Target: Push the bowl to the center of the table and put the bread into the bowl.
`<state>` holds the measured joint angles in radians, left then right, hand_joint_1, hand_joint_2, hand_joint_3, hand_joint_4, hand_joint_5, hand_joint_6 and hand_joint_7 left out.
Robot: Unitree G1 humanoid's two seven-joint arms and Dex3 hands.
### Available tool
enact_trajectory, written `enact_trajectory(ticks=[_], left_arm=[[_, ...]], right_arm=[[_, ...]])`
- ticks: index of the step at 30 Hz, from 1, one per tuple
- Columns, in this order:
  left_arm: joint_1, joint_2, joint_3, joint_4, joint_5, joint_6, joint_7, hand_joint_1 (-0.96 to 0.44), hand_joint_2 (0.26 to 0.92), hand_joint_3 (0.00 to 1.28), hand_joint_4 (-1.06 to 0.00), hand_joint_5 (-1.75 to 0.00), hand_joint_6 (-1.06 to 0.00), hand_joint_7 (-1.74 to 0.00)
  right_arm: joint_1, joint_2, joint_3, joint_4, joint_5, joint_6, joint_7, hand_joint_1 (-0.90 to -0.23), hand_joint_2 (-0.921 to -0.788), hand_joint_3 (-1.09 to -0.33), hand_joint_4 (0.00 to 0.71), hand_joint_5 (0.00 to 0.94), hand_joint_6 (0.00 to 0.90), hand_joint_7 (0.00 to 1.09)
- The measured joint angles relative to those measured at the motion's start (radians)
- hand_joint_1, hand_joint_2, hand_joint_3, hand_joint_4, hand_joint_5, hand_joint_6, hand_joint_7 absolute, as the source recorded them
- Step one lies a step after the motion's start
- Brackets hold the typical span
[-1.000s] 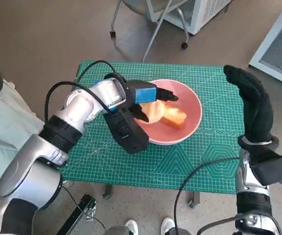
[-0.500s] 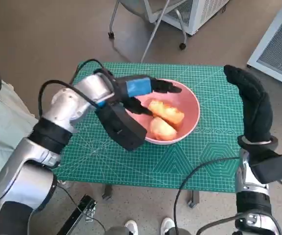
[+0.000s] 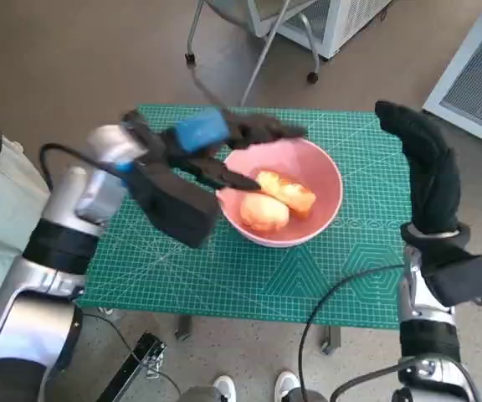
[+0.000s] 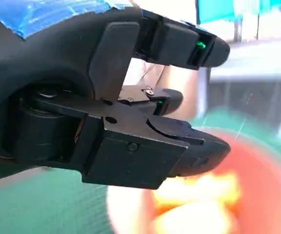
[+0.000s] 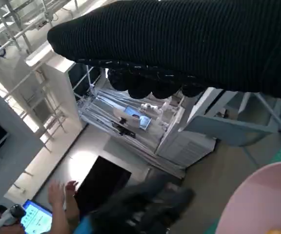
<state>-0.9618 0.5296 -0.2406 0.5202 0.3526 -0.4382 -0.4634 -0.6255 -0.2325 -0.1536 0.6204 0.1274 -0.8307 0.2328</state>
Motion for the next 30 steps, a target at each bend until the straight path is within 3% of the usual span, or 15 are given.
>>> enact_trajectory(ticks=[4,9,23,30], left_arm=[[0.088,-0.037,0.121,-0.032,-0.161,-0.003,0.044,0.19,0.889,0.04,-0.45,-0.02,-0.57,-0.02],[0.171,-0.083,0.195,-0.024,-0.258,-0.026,0.087,0.16,0.892,0.04,-0.45,-0.02,-0.56,-0.01],[0.426,-0.207,0.311,-0.233,-0.372,0.095,0.229,0.01,0.903,0.04,-0.47,-0.04,-0.54,-0.02],[0.496,-0.231,0.319,-0.362,-0.397,0.178,0.238,0.01,0.906,0.03,-0.47,-0.04,-0.54,-0.02]], right_arm=[[-0.012,0.006,0.001,-0.017,0.019,0.029,0.000,-0.596,-0.921,-0.711,0.331,0.051,0.044,0.78],[-0.033,0.021,0.005,-0.033,0.023,0.055,-0.004,-0.593,-0.921,-0.710,0.333,0.050,0.040,0.79],[-0.043,0.043,0.022,-0.066,-0.051,0.104,-0.071,-0.597,-0.921,-0.710,0.324,0.041,0.035,0.81],[-0.043,0.045,0.030,-0.066,-0.061,0.106,-0.087,-0.604,-0.921,-0.709,0.326,0.041,0.028,0.81]])
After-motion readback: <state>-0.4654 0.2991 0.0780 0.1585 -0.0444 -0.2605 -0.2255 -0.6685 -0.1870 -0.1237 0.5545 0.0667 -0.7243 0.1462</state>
